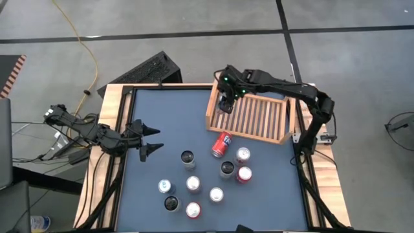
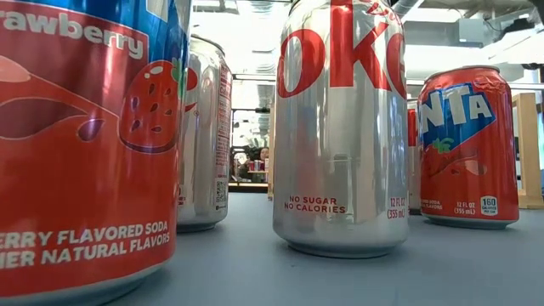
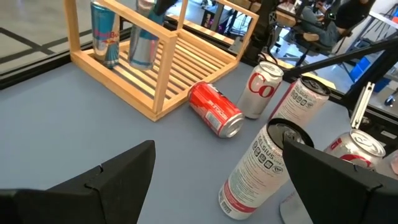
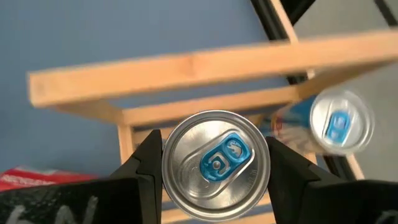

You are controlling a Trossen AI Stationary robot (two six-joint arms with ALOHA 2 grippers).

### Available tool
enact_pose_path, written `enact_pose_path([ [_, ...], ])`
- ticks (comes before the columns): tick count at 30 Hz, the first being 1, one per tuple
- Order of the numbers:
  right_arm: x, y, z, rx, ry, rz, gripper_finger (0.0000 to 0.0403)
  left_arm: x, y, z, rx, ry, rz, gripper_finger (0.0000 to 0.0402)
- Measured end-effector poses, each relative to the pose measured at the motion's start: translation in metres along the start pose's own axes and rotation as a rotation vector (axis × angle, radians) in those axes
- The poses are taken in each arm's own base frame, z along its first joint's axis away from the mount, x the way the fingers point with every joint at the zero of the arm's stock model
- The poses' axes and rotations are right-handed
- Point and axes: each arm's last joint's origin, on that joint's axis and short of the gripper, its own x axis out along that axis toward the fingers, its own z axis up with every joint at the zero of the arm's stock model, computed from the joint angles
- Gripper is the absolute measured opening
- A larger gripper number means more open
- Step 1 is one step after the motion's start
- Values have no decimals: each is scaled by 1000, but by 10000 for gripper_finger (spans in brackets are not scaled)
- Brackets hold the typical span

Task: Place canned beverage on shelf
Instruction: Put the right blue soda can aligned with the other blue soda can on the shelf

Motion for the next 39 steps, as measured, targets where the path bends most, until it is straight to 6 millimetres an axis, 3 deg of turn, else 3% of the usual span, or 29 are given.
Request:
enact_pose_path([
  [13,28,-21,-1,39,21,-27,177,0,1,0,-3,-15,28,341],
  [35,30,-33,-1,58,9,-42,183,0,1,0,-3,-15,29,341],
  [39,44,-30,-2,49,39,-42,183,0,1,0,-3,-15,29,341],
])
